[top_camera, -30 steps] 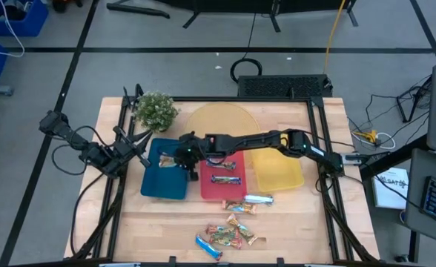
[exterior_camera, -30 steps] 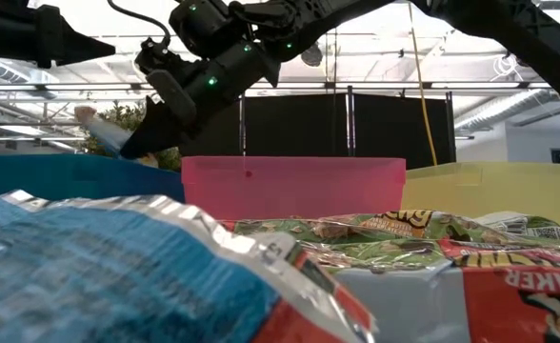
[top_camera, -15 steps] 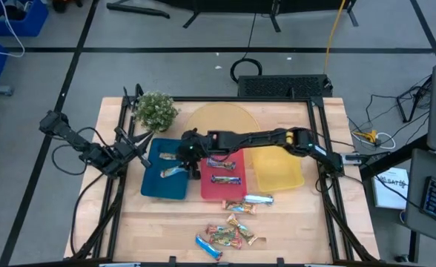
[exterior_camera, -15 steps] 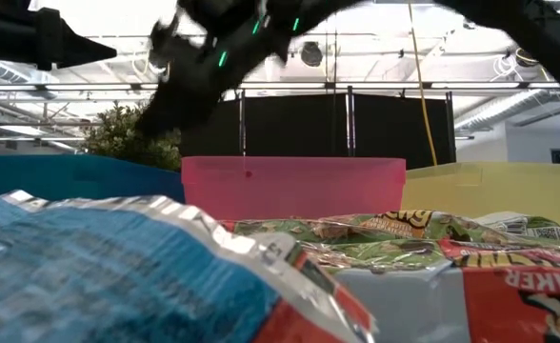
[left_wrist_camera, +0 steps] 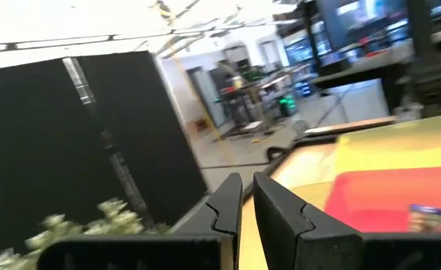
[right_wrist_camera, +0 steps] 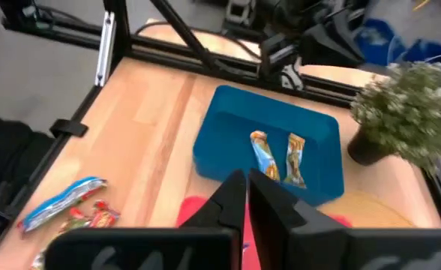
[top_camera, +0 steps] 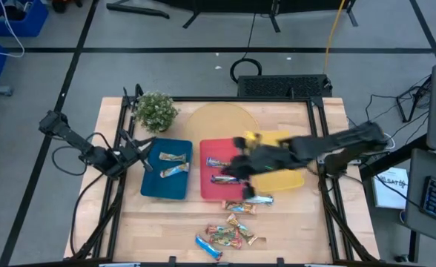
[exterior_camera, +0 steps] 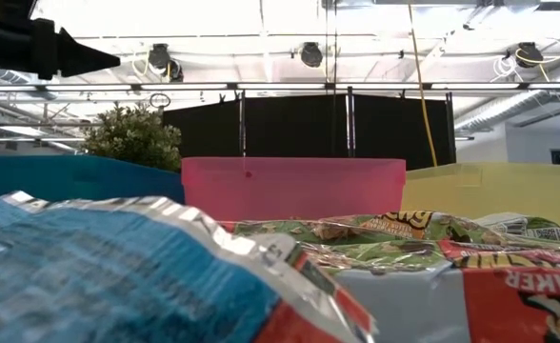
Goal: Pick and place Granola Bars by type
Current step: Put the yellow granola bar into the blue bin
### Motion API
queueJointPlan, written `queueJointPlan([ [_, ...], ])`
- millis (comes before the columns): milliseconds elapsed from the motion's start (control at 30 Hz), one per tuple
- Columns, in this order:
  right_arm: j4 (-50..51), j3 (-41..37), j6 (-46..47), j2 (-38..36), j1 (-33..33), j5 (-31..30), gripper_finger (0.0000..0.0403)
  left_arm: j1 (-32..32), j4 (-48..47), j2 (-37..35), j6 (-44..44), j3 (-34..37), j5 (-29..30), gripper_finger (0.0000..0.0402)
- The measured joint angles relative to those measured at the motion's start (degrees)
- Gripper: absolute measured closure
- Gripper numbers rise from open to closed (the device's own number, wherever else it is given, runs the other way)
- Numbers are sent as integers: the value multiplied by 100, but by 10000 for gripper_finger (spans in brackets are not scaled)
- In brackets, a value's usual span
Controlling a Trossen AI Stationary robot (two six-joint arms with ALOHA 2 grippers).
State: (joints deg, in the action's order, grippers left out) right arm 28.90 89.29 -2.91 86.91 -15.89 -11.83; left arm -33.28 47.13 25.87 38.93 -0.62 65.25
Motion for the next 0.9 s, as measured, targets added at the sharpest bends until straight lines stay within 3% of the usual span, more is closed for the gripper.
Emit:
queueJointPlan([
  [67, -454, -784, 178, -542, -276, -342, 399, -35, -358, -2, -340, -18, -390, 357],
  [200, -1659, -2404, 244, -1606, -639, -940, 400, -41, -2276, 119, -1469, -599, -1474, 357],
  [300, -2292, -3376, 350, -2235, -605, -1198, 402, 139, -3360, 661, -2761, -1319, -2267, 358],
  [400, -2593, -4052, 570, -2652, -305, -1228, 402, 393, -3826, 1491, -3329, -1980, -3048, 368],
  [567, -2684, -4708, 1022, -2844, 20, -1198, 402, 832, -3739, 3202, -3142, -2905, -4191, 396],
  [900, -2236, -4915, 1814, -2821, -2, -624, 403, 1235, -3501, 6334, -2443, -5210, -5383, 376],
])
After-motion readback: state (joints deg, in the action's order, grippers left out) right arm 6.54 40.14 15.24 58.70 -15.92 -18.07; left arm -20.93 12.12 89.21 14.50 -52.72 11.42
